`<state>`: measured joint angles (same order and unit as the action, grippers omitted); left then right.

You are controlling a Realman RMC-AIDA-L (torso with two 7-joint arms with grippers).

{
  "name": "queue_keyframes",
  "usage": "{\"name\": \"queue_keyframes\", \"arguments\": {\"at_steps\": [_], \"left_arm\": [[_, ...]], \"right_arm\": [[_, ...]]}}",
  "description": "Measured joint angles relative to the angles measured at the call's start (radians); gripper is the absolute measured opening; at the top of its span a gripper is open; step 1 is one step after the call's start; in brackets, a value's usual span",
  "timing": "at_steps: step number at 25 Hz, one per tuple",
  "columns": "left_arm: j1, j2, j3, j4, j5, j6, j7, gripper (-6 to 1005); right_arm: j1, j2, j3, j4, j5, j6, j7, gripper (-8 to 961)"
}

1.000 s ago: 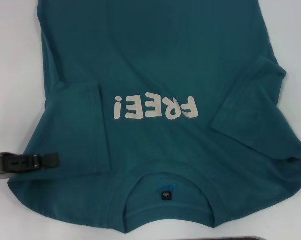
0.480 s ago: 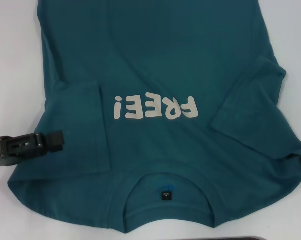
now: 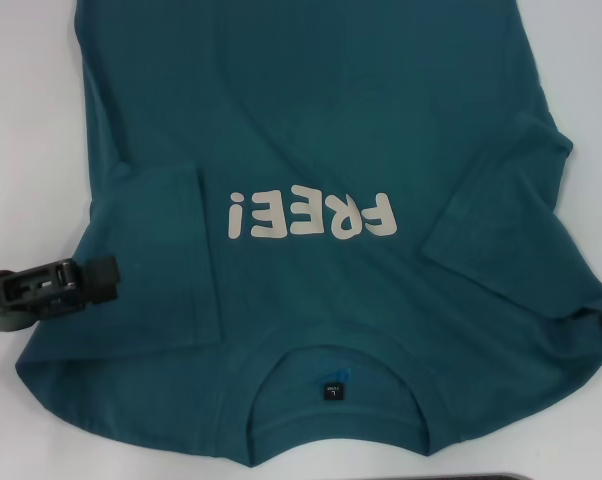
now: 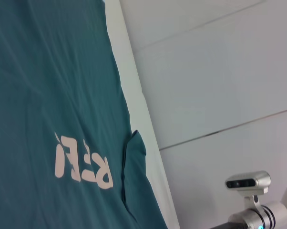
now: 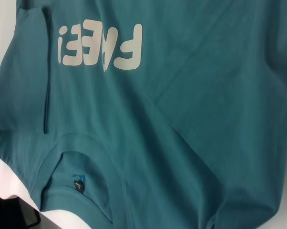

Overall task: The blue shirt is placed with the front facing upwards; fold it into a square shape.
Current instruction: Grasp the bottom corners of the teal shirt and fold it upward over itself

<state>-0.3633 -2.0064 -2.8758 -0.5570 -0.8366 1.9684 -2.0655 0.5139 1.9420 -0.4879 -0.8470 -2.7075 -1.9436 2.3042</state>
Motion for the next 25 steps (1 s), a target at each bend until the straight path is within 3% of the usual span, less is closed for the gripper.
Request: {"name": "queue_keyframes", "arguments": {"at_steps": [15,22,25], "left_arm": [[0.014,0.025,0.004,-0.027,-0.012,-0.046,-0.189,844],[0.084,0.096,0.005,-0.077,0.011,-0.069,-0.253,824],[0.107,0.105,0.012,-0.107,0.029,-0.082,-0.256,816]], "right_arm": [[0.003,0.000,-0.001,-0.001,0.000,-0.004,-0.005,31],[0.000,0.000,0.006,-0.004,0.000,-0.007,-0.005,31],[-0.001,0.000,0.006,-0.004,0.000,-0.008,-0.006,31]]}}
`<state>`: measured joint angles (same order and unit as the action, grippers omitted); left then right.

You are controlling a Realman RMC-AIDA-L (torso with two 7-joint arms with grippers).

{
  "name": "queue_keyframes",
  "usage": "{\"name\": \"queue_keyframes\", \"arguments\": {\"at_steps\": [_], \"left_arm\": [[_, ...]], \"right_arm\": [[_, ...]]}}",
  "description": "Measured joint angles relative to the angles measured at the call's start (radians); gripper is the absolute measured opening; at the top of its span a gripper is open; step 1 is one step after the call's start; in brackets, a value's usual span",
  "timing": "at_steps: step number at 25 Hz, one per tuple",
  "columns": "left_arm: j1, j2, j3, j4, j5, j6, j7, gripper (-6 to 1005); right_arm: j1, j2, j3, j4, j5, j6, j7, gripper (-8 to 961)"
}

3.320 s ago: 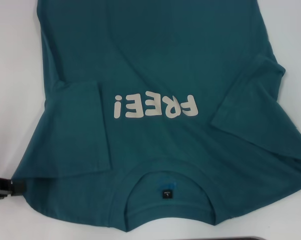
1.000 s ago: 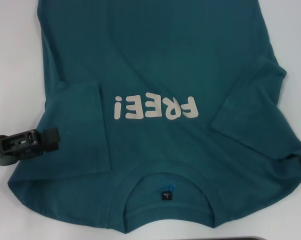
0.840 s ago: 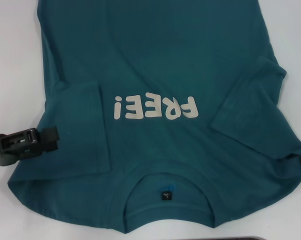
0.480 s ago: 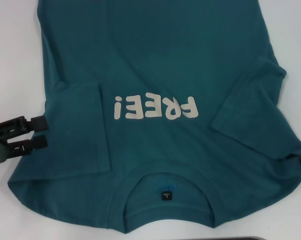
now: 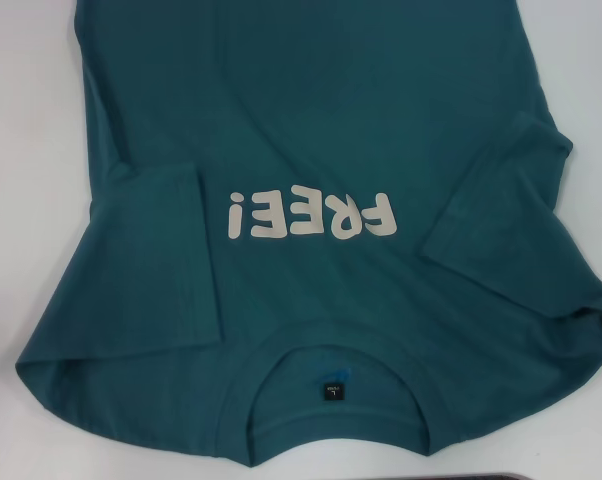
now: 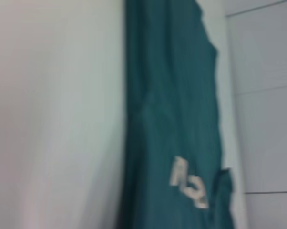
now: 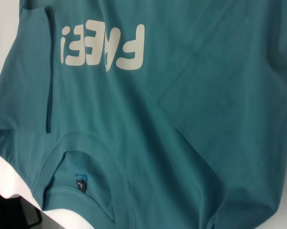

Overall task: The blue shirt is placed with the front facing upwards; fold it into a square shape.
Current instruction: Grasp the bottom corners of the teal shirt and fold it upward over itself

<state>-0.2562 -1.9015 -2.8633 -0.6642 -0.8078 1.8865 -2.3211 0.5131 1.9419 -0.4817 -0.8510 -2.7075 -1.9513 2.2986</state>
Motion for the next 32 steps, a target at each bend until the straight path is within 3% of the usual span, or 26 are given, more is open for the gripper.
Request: {"name": "queue_keyframes", "arguments": {"at_steps": [6,12,23,29,32], "left_arm": [[0.005,-0.019,0.025,-0.037,0.094,-0.016,0.042,800],[-0.016,-0.057,0.065,-0.039,0.115,-0.050,0.041,783],[-0.035,-0.101,0.110,-0.071,0.130,-0.105,0.058,753],[-0.032,-0.138,0.130,-0.133,0.142,-0.083,0.046,737],[-0.029,-0.177,0.138,-0.207,0.145,-0.064,0.033,728]], "right_arm": [[0.002,-0.003,0.000,0.001,0.000,0.001,-0.001,31],[0.002,-0.004,-0.001,0.004,0.000,0.003,-0.001,31],[0.006,-0.005,0.000,0.000,0.000,-0.002,0.002,31],[0.010,-0.004,0.001,-0.001,0.004,-0.004,0.006,31],[0.010,-0.004,0.002,0.000,0.009,-0.006,0.007,32]]}}
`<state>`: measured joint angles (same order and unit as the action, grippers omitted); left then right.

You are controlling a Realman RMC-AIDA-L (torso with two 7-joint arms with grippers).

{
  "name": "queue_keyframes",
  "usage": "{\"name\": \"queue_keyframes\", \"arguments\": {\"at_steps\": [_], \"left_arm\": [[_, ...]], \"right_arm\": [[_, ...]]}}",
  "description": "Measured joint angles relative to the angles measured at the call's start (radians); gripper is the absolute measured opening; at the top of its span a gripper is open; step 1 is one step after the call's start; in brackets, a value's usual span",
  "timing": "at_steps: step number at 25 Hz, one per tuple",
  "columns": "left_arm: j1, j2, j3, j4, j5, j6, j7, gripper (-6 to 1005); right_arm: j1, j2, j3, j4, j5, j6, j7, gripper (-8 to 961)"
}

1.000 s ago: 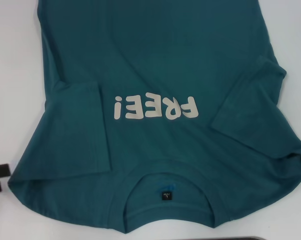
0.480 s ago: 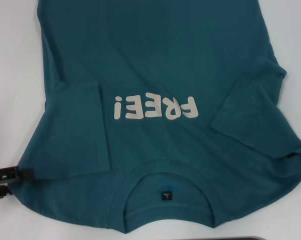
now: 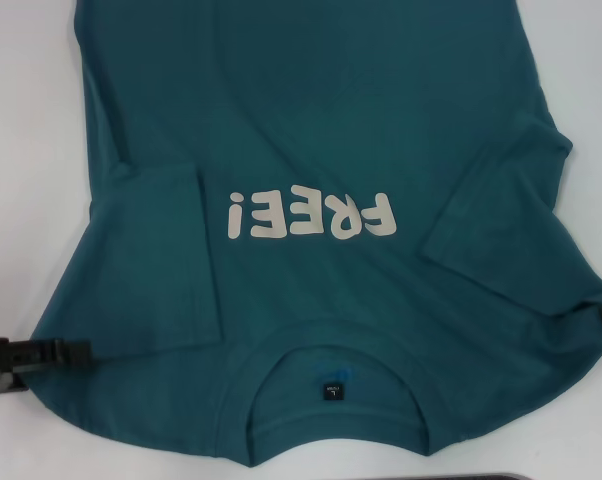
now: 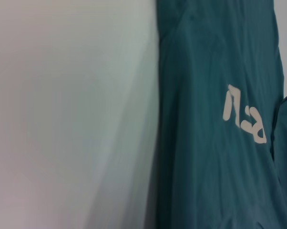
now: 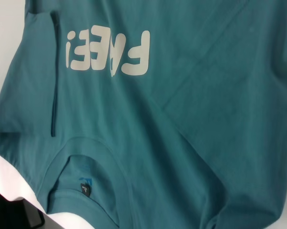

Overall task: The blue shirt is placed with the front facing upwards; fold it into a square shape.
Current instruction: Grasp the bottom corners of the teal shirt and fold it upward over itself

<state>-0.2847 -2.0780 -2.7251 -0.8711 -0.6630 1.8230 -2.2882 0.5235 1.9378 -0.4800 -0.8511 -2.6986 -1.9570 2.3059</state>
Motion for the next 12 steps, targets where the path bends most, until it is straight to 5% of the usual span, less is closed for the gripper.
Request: {"name": "queue_keyframes", "arguments": {"at_steps": [3,7,12], "left_arm": [[0.004,-0.029,-0.003,-0.072,-0.003,0.027,-0.011,720],[0.000,-0.031,-0.003,-0.075,0.006,0.033,-0.023,709],[0.004,-0.026,-0.007,-0.074,0.008,0.027,-0.027,475]], "right_arm": [[0.002,-0.001,0.000,-0.001,0.000,-0.002,0.002,32],[0.006,-0.001,0.000,-0.001,0.000,-0.003,0.004,32],[0.008,-0.001,0.000,-0.001,0.001,-0.004,0.004,32]]}}
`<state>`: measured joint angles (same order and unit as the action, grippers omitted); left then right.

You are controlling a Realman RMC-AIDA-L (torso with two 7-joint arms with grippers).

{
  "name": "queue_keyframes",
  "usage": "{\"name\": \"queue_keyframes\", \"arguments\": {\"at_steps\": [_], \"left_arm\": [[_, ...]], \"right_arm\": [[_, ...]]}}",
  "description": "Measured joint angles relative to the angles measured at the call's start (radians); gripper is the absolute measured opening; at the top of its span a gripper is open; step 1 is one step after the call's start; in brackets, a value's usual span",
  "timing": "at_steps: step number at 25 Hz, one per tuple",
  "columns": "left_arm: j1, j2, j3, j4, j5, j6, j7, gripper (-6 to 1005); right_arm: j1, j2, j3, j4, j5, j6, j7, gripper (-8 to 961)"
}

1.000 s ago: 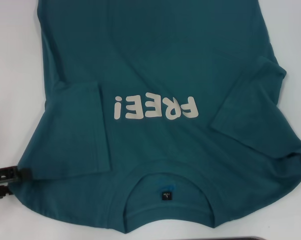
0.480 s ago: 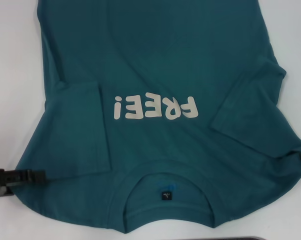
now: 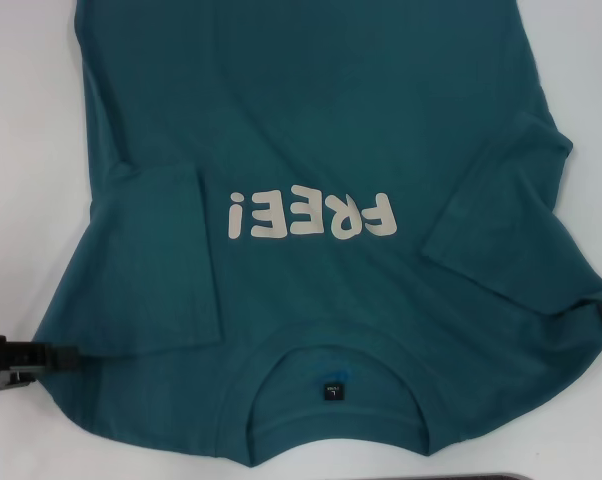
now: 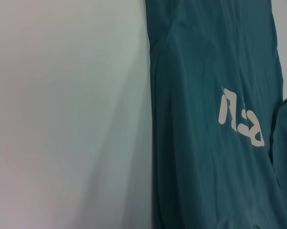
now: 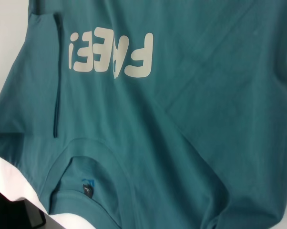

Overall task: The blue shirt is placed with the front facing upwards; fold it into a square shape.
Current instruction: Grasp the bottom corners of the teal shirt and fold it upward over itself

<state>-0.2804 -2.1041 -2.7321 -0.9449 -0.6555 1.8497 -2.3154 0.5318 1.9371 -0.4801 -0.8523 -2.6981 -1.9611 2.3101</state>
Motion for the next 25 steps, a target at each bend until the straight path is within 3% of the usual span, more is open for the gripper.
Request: {"name": "queue_keyframes", "arguments": {"at_steps": [5,16,25], "left_arm": [[-0.005,0.001,0.004,0.006,0.001,0.007,-0.002,265],[-0.012,0.004,0.010,0.017,0.004,0.001,-0.010,40],[-0.008,0.024,0.041,0.012,0.031,0.038,-0.011,32]], "right_arm": [[0.000,0.000,0.000,0.002,0.000,0.001,-0.002,32],[0.004,0.001,-0.001,0.004,0.000,0.000,-0.001,32],[-0.005,-0.002,-0.001,-0.002,-0.006,-0.016,0.000,32]]}}
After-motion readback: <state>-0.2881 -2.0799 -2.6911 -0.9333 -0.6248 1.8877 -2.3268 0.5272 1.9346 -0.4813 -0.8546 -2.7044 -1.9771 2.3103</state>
